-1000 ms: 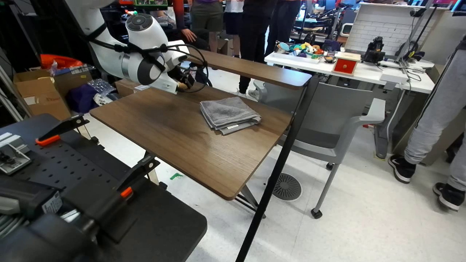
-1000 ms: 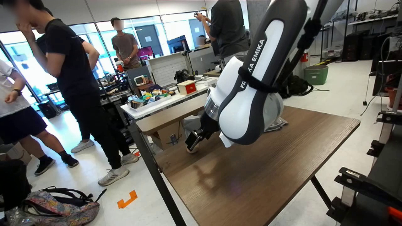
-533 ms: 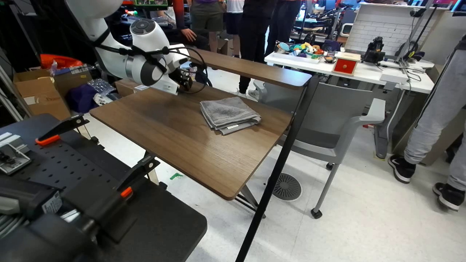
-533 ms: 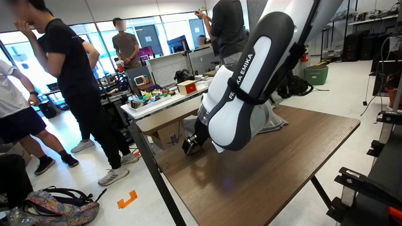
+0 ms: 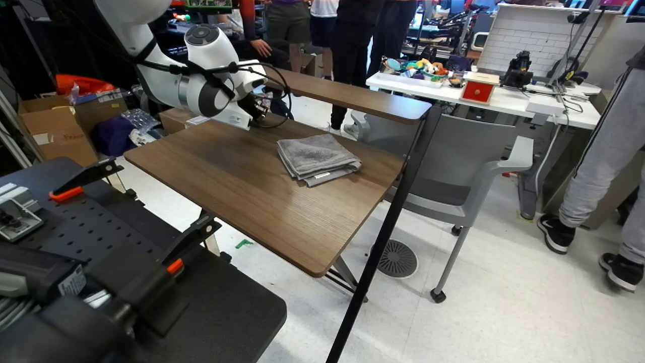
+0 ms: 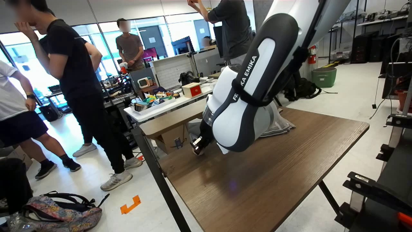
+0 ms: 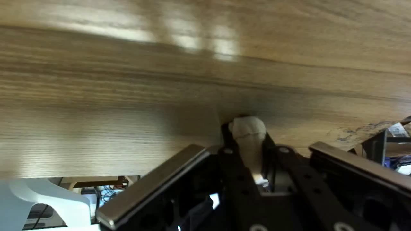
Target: Use the towel to wipe the table
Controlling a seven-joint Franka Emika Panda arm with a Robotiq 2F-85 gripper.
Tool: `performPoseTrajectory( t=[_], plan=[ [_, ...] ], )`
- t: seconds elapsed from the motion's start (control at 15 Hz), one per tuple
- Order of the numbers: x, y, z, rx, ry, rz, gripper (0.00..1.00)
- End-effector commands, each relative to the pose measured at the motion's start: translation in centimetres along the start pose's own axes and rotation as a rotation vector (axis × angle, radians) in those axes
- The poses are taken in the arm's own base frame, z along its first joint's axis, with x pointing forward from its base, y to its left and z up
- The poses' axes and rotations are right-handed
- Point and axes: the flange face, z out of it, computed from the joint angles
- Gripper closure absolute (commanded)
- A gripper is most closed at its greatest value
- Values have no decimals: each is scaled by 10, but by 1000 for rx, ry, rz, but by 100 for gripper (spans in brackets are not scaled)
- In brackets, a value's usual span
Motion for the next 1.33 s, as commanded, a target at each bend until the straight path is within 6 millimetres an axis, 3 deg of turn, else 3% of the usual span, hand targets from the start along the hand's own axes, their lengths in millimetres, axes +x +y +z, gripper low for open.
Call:
performPoseTrajectory(
  t=[0.0,0.4,0.8,1.0,1.27],
  plan=[
    [3,14,-30,-53,-79,46,96],
    [11,60,-110,-130,-117,169,97],
    [28,144,-180,-297,-166,450,97],
    [27,188,-189,-414,-210,557,97],
    [3,233,-155,-588,-316,672,97]
  ],
)
